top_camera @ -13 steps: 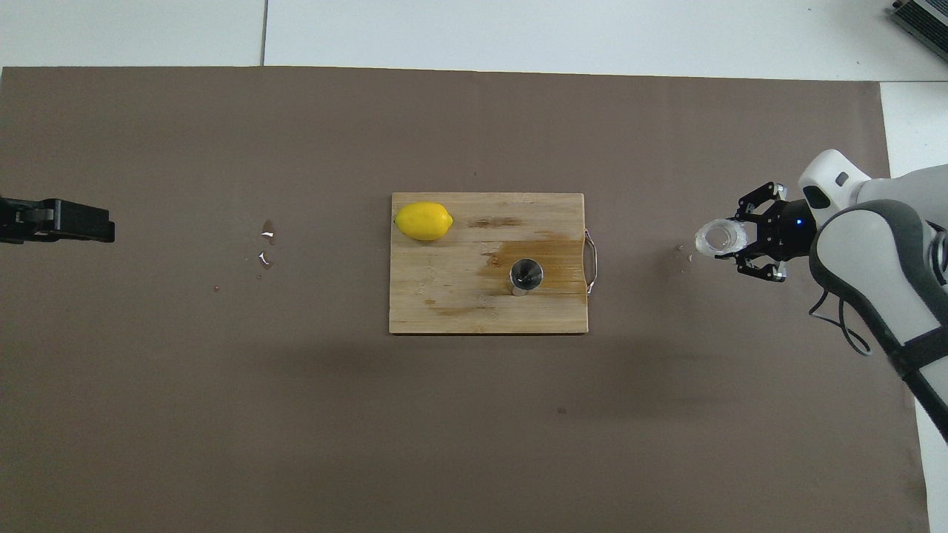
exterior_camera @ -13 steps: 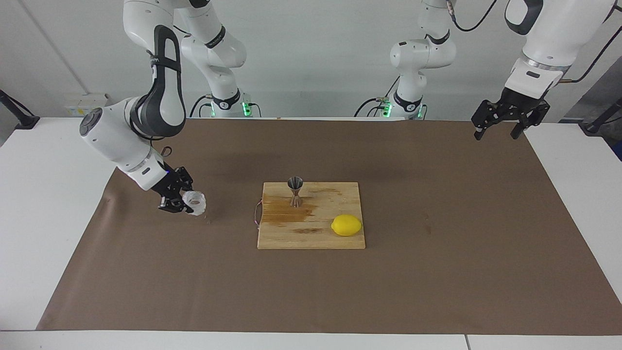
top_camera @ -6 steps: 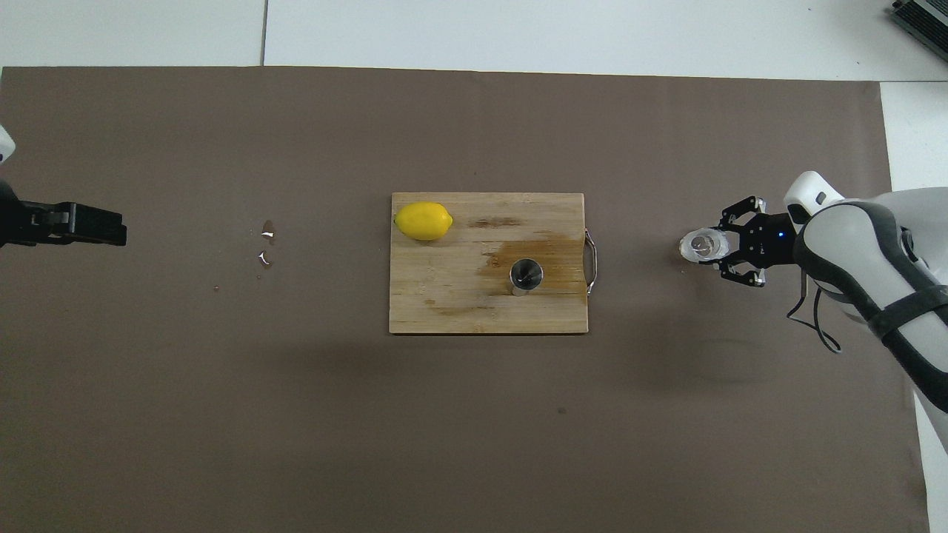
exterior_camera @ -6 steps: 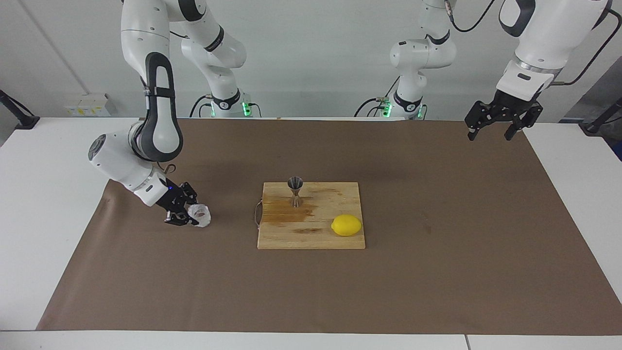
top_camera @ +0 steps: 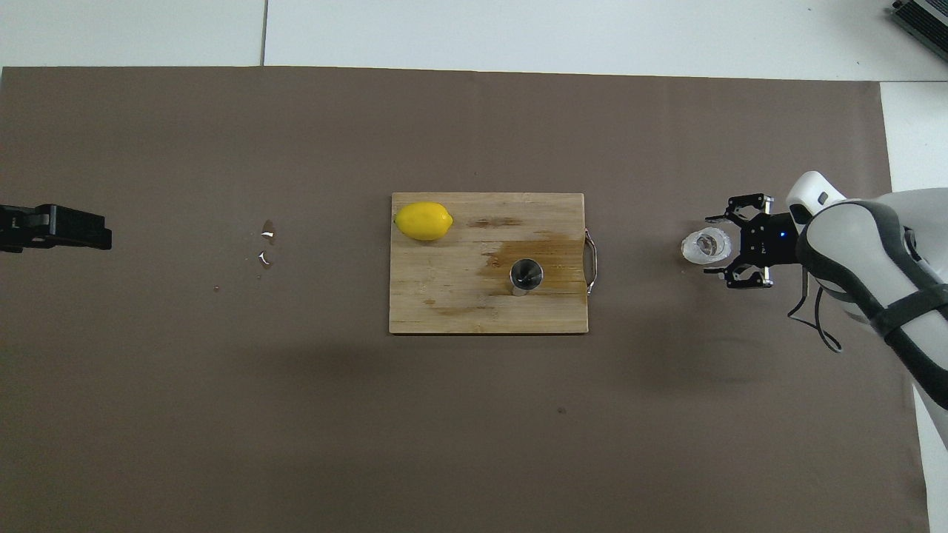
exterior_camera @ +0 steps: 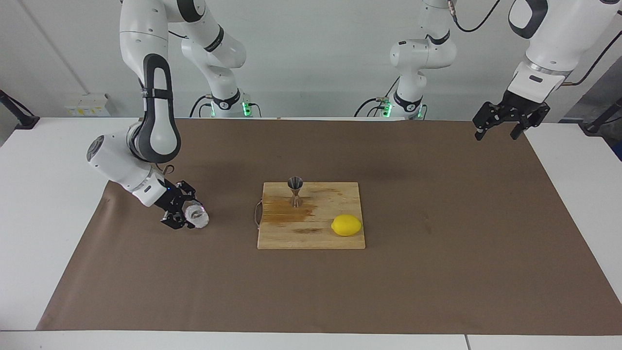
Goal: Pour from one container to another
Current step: 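Lower the white cup onto the table and open the right gripper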
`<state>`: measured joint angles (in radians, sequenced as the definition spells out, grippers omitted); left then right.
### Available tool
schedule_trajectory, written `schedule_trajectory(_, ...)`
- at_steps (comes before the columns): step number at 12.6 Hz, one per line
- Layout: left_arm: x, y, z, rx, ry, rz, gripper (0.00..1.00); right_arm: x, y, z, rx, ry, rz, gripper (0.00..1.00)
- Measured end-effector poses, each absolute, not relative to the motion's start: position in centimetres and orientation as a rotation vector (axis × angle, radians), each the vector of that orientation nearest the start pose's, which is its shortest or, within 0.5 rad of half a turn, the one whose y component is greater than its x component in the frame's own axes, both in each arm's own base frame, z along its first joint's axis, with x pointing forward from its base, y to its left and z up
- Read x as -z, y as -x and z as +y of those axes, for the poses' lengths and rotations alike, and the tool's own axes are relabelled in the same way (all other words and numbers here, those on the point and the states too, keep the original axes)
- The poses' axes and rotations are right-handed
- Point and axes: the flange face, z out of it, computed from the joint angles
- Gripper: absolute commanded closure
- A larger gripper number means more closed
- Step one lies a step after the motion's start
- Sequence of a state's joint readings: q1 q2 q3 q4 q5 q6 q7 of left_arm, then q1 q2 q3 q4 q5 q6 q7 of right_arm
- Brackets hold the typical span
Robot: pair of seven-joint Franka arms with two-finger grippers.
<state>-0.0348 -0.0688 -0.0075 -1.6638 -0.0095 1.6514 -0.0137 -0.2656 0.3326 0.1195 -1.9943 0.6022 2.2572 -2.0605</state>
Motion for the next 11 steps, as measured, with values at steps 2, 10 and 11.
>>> schedule_trajectory(2,-62.5,-54.0,-2.5,0.087,3.151,0.047,0.00,-32.1,-59.8,-6.9,0.577,2.111,-1.831,0.00)
schedule_trajectory(10,-62.5,-54.0,-2.3,0.087,3.152,0.041,0.00,-39.5,-57.8,-1.6,0.092,2.659,-1.284,0.00)
schedule_trajectory(11,-62.5,-54.0,-2.3,0.087,3.152,0.041,0.00,-39.5,-57.8,-1.4,0.058,2.719,-1.203,0.00)
